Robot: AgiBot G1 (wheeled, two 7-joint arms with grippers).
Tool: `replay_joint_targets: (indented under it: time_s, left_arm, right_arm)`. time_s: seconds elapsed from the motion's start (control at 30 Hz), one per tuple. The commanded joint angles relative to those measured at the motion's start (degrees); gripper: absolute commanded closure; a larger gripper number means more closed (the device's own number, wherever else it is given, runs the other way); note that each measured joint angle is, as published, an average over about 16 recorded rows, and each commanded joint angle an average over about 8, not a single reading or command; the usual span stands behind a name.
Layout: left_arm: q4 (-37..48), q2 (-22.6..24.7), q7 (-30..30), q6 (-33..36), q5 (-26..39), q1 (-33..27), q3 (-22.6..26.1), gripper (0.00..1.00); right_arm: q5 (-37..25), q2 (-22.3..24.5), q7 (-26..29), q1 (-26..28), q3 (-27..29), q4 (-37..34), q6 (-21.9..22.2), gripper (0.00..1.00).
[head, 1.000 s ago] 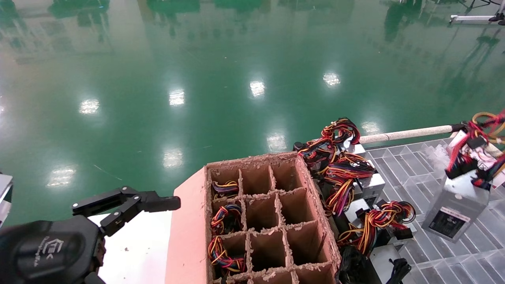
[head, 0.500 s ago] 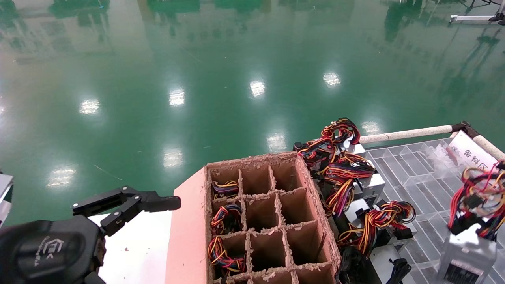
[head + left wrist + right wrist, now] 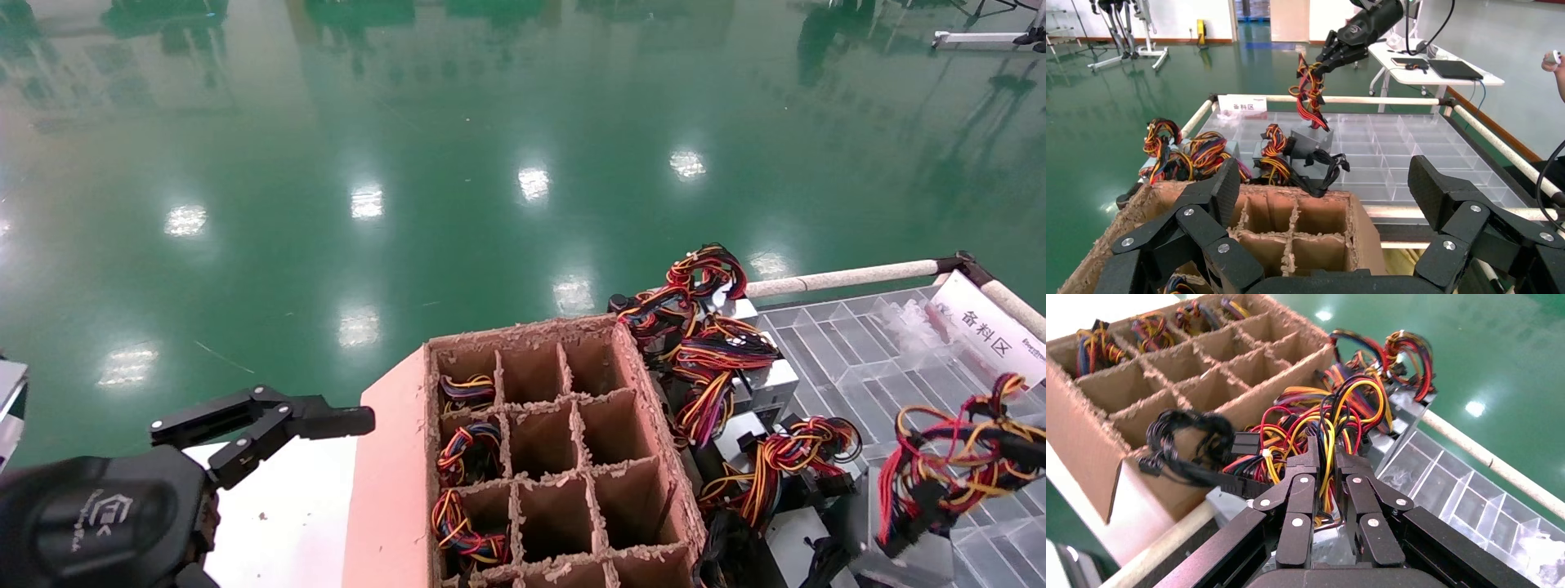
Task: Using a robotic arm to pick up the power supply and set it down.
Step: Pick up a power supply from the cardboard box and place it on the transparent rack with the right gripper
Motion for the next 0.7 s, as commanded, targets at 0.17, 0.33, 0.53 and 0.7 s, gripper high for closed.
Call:
replay_joint_targets:
  time_s: [0.17, 0.33, 0.53, 0.7]
  left_arm:
    - [0.00, 0.00, 0.00, 0.00, 0.00, 0.00, 0.00, 0.00]
    - [0.00, 0.00, 0.00, 0.00, -0.01, 0.00, 0.01, 0.00]
    - [0.00, 0.00, 0.01, 0.00, -0.01, 0.00, 0.01, 0.00]
    - [0.00, -0.01, 0.01, -0.01, -0.01, 0.00, 0.02, 0.00]
  right_arm:
    - [1.13, 1.17, -1.68, 0.29, -2.58, 1.80, 0.09, 1.00]
    - [2.36, 1.72, -3.21, 0.15, -4.49, 1.79, 0.10, 1.00]
    - [4.26, 2.32, -5.80, -0.49, -6.69, 1.82, -0.01, 1.00]
    - [7.15, 2.88, -7.80, -1.23, -8.37, 2.50, -0.15, 1.00]
